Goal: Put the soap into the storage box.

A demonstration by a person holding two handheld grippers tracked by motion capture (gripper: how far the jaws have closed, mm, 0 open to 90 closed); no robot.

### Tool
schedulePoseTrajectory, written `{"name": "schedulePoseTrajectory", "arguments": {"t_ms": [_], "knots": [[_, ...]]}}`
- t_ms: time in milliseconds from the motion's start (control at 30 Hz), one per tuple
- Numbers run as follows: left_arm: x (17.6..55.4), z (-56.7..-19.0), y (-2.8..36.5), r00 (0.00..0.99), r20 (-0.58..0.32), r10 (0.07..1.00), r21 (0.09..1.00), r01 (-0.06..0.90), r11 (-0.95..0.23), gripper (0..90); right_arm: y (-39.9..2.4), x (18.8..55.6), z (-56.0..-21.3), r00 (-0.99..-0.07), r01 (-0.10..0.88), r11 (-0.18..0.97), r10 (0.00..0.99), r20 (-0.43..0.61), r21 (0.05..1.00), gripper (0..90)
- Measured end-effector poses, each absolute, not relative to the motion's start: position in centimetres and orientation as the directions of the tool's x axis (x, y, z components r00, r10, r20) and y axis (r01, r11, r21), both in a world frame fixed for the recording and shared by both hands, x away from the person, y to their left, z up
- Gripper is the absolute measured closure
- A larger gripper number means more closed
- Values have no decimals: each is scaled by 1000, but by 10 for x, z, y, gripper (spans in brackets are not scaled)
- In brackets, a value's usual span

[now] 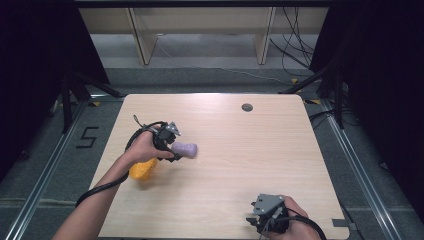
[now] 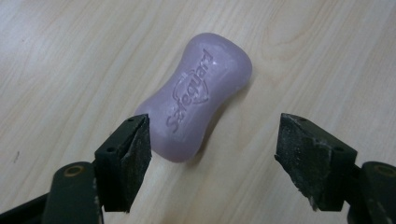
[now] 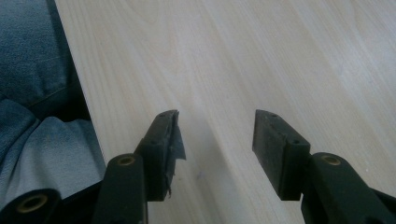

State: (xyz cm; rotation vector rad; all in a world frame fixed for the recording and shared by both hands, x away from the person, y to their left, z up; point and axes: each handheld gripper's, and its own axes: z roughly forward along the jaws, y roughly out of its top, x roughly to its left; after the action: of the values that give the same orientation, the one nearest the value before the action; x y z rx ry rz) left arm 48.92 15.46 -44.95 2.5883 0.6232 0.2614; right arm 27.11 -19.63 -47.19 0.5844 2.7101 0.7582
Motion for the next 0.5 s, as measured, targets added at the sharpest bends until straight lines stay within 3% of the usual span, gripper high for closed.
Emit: {"name": "schedulePoseTrajectory", "arguments": {"t_ms": [500], "knots": [[511,-464,130,889,113,444,396,370,-840,232,-196,273,-472,-894,278,791,420,-153,544,510]]}}
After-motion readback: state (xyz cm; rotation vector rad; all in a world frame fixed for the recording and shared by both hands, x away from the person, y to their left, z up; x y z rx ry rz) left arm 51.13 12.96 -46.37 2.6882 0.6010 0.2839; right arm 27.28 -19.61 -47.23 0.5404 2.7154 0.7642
